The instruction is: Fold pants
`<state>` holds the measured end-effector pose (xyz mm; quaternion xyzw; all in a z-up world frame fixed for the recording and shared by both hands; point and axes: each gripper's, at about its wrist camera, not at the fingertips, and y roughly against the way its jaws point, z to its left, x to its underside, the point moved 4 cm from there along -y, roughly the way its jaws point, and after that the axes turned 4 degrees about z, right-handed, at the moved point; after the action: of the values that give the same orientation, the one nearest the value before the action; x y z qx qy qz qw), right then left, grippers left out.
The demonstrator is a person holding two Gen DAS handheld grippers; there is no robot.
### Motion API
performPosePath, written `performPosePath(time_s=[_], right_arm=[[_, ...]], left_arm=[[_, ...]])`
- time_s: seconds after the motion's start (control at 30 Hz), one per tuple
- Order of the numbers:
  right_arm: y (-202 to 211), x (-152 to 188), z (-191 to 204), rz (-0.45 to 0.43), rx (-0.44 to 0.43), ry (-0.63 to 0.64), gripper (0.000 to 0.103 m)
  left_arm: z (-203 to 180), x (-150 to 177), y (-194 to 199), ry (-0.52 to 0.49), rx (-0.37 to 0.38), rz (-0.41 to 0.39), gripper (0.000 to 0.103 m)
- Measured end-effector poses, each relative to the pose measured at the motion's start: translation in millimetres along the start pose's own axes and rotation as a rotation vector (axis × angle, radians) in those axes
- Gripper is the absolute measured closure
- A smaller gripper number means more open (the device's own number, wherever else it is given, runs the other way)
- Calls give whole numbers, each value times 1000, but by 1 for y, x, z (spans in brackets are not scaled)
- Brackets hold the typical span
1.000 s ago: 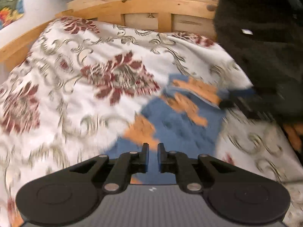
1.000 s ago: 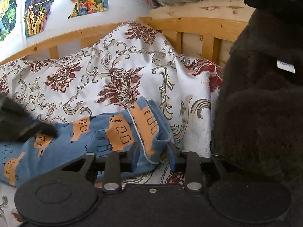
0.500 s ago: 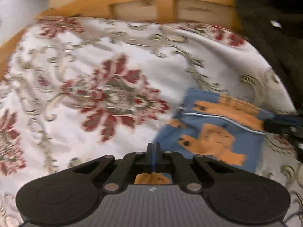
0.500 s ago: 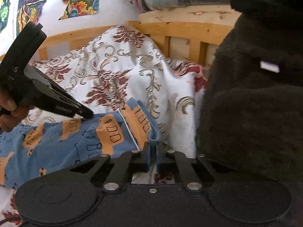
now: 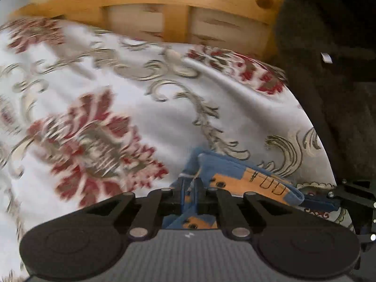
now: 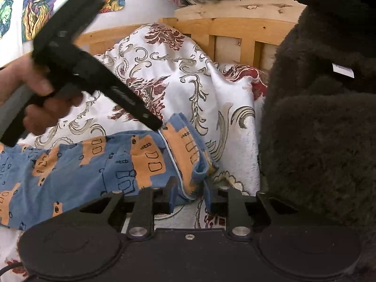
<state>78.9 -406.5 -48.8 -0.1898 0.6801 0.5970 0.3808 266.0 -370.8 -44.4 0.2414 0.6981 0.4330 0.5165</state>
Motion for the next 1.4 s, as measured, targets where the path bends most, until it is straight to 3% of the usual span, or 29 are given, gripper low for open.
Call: performPosePath(time_s=[0.1,0.23,0.3,0.33,0.37,0.43,0.53,0.67,0.9,0.97,1.0,1.17,1.4], right_arm=[[-2,0,0,1,-14,-8,72],[-2,-1,0,0,-21,-16,72],[-1,-1,0,-1,-25,-18,72],[-1,-1,1,-1,-26,-18,72],[-2,-1,2,1,-27,-18,72],[-2,0,3,2,-29,-15,72],[-2,0,2,2,-29,-14,72],[-2,0,2,2,-32,-18,72],[-3,-1,1,4,-32,-25,73],[-4,-1,1,7,-28,-23,75],[-4,-1,1,7,-24,-24,78],[-2,-1,1,1,-25,-29,88],[1,-3,-1,-23,-5,-26,96]], left_arm=[[-1,-7,-10,-13,60,37,94],[-4,-9,-13,-33,81,58,78],[-3,-9,-10,-28,85,50,64],[-1,-10,-9,-24,81,45,48],[0,-10,-9,-23,72,41,39],[3,-15,-12,-23,58,45,43],[-2,-17,-13,-49,59,53,64],[-9,-18,-10,-96,28,50,65],[-8,-19,-20,-86,27,83,65],[-10,-20,-24,-88,5,97,88],[-12,-21,-24,-81,22,102,91],[-26,-23,-23,-123,-60,85,97],[-28,-34,-2,-126,-189,12,98]])
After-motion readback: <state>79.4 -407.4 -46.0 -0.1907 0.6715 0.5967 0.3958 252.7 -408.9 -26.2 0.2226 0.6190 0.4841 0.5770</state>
